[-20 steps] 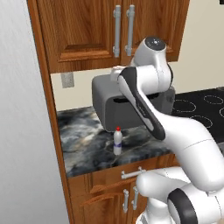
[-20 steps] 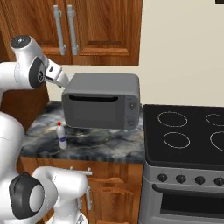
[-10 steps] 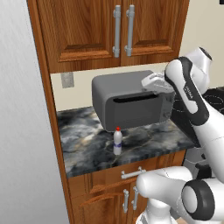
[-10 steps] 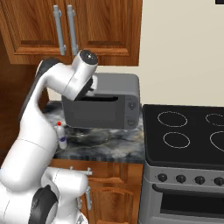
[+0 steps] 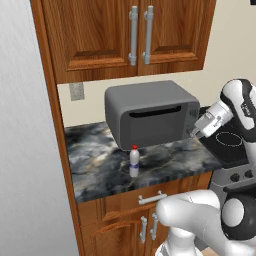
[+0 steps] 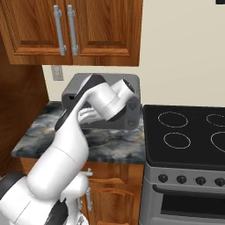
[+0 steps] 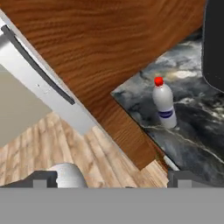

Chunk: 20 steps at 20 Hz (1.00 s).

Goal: Take the bottled waters from the counter and place them in the freezer to freeze. Close the freezer door after placing the bottles.

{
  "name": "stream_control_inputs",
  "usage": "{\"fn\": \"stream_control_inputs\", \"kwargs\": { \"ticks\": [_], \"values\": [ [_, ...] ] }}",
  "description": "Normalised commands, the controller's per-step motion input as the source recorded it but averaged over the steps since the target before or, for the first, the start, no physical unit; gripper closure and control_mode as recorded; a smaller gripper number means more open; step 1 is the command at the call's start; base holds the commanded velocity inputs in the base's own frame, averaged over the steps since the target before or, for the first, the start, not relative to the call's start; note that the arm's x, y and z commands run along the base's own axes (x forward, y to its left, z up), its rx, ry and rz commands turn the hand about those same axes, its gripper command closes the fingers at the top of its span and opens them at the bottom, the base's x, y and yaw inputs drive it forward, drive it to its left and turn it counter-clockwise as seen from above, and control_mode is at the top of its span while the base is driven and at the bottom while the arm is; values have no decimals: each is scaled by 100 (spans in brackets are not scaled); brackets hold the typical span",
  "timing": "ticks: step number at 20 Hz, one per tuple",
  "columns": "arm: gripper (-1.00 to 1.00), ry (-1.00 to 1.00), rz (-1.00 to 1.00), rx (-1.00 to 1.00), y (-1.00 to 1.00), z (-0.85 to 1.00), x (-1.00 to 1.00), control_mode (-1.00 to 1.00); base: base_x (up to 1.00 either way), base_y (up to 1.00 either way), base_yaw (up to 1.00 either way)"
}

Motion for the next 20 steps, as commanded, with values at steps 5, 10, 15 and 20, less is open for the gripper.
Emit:
{"fn": "stream_control_inputs", "kwargs": {
  "ticks": [5, 10, 15, 20],
  "values": [
    [-100, -38, 77, 0, -62, -48, -22, -100, 0, 0, 0],
    [-100, -61, 42, 1, -13, -40, 0, -100, 0, 0, 0],
    [-100, -67, 23, 32, -13, -36, -13, -100, 0, 0, 0],
    [-100, -78, -1, 58, -19, -66, -93, -100, 0, 0, 0]
  ]
}}
